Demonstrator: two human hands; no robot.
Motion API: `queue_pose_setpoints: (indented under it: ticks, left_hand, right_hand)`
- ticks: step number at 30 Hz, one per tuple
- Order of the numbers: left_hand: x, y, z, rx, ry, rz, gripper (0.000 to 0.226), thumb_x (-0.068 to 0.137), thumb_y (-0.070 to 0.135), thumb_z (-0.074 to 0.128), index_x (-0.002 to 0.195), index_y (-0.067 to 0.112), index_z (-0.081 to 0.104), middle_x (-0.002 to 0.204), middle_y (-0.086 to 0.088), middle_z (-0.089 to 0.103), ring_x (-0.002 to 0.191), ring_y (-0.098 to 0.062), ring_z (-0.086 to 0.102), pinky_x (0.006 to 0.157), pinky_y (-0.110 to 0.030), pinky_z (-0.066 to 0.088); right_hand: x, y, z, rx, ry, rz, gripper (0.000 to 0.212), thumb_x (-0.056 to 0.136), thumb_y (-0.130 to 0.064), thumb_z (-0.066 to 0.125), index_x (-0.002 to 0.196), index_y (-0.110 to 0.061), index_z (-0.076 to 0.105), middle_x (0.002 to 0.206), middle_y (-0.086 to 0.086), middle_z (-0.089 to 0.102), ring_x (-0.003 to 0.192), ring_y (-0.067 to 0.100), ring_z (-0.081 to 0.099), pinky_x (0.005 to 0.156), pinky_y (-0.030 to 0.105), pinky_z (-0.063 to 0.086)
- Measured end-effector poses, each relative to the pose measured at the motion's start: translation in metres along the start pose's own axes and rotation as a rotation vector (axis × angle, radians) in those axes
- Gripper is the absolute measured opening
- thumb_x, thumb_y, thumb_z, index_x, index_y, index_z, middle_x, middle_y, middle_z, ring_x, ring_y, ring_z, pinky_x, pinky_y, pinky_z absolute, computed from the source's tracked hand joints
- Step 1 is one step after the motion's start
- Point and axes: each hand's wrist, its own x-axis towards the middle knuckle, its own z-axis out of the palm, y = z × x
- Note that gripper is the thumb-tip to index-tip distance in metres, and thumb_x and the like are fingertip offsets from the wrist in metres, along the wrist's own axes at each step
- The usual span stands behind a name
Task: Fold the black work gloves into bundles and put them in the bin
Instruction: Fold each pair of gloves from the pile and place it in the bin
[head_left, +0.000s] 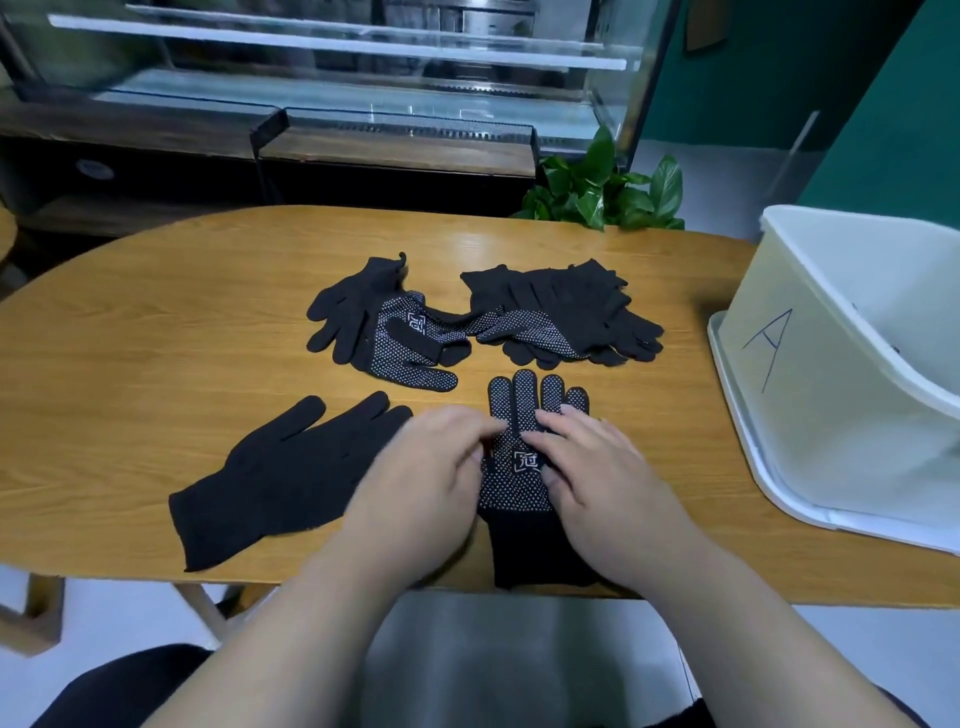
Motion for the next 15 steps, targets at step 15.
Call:
queue_pose_setpoints:
  ticks: [15]
  left_hand:
    - [0.023,-0.022,-0.003,0.377,-0.076,-0.116,0.041,0.087,0.055,0.052,0.119,0.033,0.065,0.109,0.010,0.048,0.109,-0.017,0.042,0.090,-0.037,0.032]
  right_hand:
    - [0.009,-0.001,-0.018,0.192,0.011,0.140,0.045,0.103,-0.025,0.045,0.147,-0.037,0.044,0.155,-0.025,0.031,0.147,-0.007,0.009,0.113,0.015,0.006]
